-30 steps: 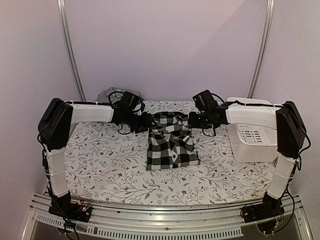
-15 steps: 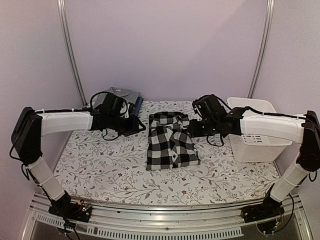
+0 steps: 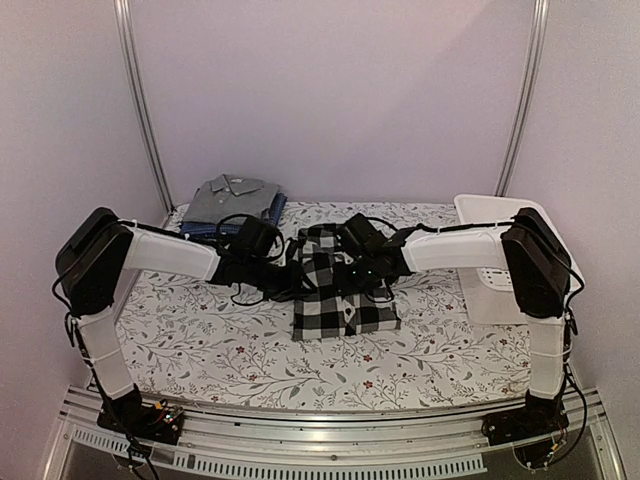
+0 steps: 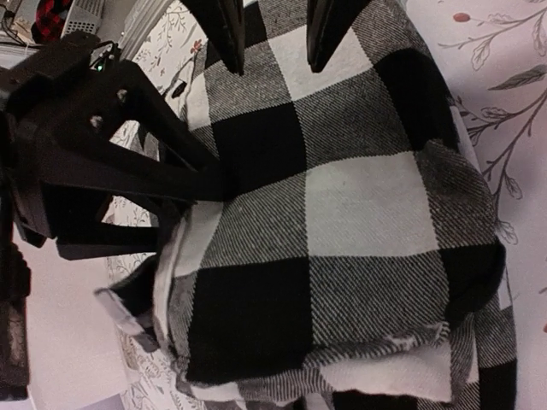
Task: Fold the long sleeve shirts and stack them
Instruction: Smooth out the 2/3-rectangle-folded shirt at the center of the board.
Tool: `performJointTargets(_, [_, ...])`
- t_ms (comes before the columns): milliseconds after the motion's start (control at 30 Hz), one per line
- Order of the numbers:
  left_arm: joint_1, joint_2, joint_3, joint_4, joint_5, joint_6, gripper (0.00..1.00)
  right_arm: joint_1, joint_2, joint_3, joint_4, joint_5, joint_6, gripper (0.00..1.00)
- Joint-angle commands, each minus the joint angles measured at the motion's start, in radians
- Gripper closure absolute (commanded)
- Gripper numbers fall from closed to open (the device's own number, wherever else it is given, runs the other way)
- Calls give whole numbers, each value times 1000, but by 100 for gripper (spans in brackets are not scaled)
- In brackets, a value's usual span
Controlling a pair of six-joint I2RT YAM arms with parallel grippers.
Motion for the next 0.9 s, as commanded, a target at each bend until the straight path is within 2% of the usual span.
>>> performJointTargets(0, [-3, 33, 11, 60, 31, -25, 75, -34, 84, 22, -50, -21, 33, 54])
performJointTargets(100, [-5, 48, 6, 57, 33, -28, 75, -37, 81, 29, -56, -22, 20, 45])
performJointTargets(333, [-5, 38, -5, 30, 12, -25, 74, -54, -78, 28, -101, 26, -14, 26])
performJointTargets(400, [-5, 33, 5, 30, 17, -22, 74, -65, -131, 23, -101, 14, -18, 30])
performJointTargets(633, [12, 90, 152, 5, 5, 8, 74, -18, -127, 41, -129, -9, -25, 63])
performJointTargets(700, [19, 143, 221, -44, 0, 25, 74, -5, -110, 31, -137, -10, -5, 66])
performJointTargets(867, [44, 298, 369, -111, 18, 26, 77, 31, -94, -8, -119, -8, 28, 67])
